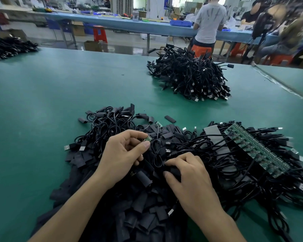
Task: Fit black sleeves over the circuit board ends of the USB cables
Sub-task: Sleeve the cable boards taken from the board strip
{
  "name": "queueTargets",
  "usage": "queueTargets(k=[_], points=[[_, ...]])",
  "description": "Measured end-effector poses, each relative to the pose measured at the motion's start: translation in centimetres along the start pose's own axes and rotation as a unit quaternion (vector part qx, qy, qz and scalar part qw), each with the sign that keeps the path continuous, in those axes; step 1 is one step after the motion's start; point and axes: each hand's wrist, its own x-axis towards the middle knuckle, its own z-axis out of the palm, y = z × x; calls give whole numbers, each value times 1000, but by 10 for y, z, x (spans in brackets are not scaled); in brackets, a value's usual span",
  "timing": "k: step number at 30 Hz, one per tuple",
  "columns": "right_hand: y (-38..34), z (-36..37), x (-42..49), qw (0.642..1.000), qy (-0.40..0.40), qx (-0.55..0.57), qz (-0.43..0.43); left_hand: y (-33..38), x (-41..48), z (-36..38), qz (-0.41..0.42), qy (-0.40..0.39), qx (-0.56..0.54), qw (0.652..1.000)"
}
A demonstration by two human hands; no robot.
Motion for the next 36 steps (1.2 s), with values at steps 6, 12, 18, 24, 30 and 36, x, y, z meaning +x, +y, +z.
queueTargets(k=[6, 12, 18, 24, 30, 36], points=[[-1, 0, 0, 997, 53, 62, 15, 1, -1, 1, 1, -30, 16, 999], [1, -2, 0, 983, 67, 170, 21, 5, -2, 0, 3, -46, 10, 999], [0, -6, 2, 961, 121, 250, 15, 9, -5, -3, 19, -106, 8, 994], [-4, -6, 2, 956, 98, 275, -1, 10, -5, -2, 5, -145, -4, 989], [0, -1, 0, 974, 82, 210, 10, 8, -4, 1, -5, -130, 5, 992], [-9, 2, -2, 993, 97, 56, -34, 7, -3, 2, -14, -125, 23, 992]])
